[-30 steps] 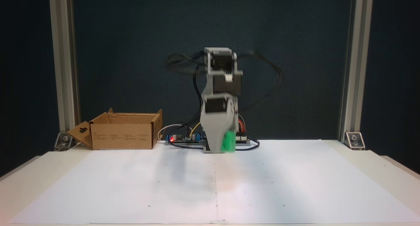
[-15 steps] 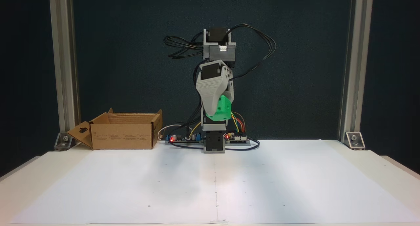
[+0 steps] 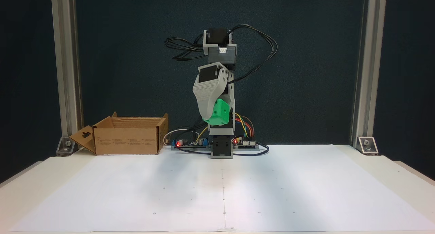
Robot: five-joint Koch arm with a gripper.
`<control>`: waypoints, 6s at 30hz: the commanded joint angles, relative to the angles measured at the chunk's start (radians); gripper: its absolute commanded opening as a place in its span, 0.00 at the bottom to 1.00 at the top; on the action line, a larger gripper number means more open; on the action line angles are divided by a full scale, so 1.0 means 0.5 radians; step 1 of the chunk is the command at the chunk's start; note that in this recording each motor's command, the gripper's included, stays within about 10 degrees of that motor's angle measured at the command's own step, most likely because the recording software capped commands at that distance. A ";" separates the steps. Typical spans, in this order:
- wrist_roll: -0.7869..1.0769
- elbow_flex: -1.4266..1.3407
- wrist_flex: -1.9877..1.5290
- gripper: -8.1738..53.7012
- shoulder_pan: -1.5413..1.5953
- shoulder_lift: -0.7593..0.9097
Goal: Grasp a green dice and put it in the bin.
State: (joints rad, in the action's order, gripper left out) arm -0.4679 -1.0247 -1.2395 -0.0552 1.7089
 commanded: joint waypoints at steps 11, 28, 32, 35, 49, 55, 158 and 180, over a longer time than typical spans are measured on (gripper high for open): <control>-0.114 0.009 0.101 0.32 0.025 0.015; -0.114 -0.012 0.107 0.32 0.037 0.012; -0.114 -0.012 0.107 0.32 0.037 0.012; -0.114 -0.015 0.107 0.32 0.037 0.012; 0.153 -0.015 0.754 0.32 -1.086 -0.209; 0.310 -0.018 0.850 0.32 -1.611 -0.224; 0.653 -0.018 1.733 0.83 0.178 0.291; 0.663 -2.013 2.757 0.86 -0.009 1.328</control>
State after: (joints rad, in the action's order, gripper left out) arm -0.0936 -2.0632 0.0031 -0.0598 2.2596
